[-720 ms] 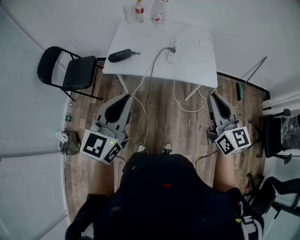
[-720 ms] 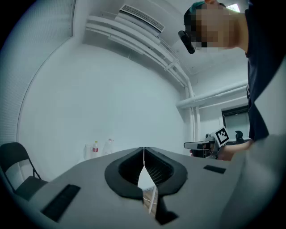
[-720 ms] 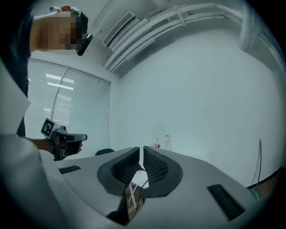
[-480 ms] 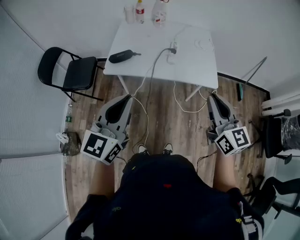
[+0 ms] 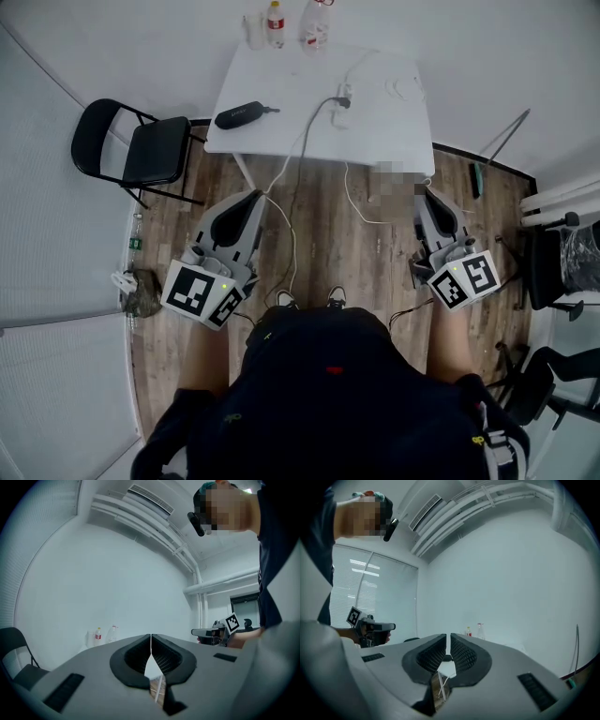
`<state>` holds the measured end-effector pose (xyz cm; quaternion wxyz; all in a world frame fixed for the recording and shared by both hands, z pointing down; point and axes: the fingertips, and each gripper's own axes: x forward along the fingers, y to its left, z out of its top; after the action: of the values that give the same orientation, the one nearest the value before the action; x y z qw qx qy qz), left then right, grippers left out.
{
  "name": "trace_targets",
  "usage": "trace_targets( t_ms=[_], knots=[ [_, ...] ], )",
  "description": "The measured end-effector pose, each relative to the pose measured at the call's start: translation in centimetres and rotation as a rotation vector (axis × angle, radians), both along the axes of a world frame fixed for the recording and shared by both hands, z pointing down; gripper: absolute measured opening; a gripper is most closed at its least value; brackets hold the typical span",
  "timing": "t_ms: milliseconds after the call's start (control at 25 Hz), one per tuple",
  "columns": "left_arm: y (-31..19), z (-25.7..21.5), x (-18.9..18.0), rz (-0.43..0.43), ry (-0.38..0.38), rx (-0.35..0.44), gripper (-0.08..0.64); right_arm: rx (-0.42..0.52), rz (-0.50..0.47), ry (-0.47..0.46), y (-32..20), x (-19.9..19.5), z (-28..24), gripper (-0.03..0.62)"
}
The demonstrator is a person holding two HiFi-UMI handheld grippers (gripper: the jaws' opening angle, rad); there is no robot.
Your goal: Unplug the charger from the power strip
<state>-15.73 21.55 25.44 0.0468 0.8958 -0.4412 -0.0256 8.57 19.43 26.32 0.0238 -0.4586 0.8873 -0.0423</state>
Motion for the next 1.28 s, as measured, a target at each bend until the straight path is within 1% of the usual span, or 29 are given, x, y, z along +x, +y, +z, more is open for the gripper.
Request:
trace_targets(
  t_ms=[200,480,640,800,960,1080,1280],
  knots=[
    [-0.1,0.5,-0.9,0.028,0.014,-0.01,0.025,-0.036,0.028,0.016,0.4,-0.9,0.8,0.043],
    [-0.1,2.8,-2.3,0.071,0.029,-0.043,0.025,-0.052,0.061,0.048,1.8,-2.7,1.8,0.043],
    [0.0,3.4,-2.2,0.089,0.036,-0.054,0.025,-0.081,0.076,0.057,2.3,-2.6,3.0,0.043],
    [-1.0,4.3,-1.8,0.088,0.033,-0.073,0.025,-0.092,0.077,0.049,1.1,-2.2,3.6,0.043],
    [-2.6,4.9,-0.7,0.071,0.031,-0.091,0.025,-0.103,0.048,0.053,-0.9,-1.4,4.4,0.043],
    [-4.6,5.3,0.8,0.054,0.018,-0.098,0.025,-0.11,0.03,0.043,-3.1,-0.1,5.1,0.043],
    [-8.4,5.3,5.4,0.037,-0.016,-0.098,0.025,-0.107,-0.002,0.015,-8.0,4.0,5.2,0.043]
  ],
)
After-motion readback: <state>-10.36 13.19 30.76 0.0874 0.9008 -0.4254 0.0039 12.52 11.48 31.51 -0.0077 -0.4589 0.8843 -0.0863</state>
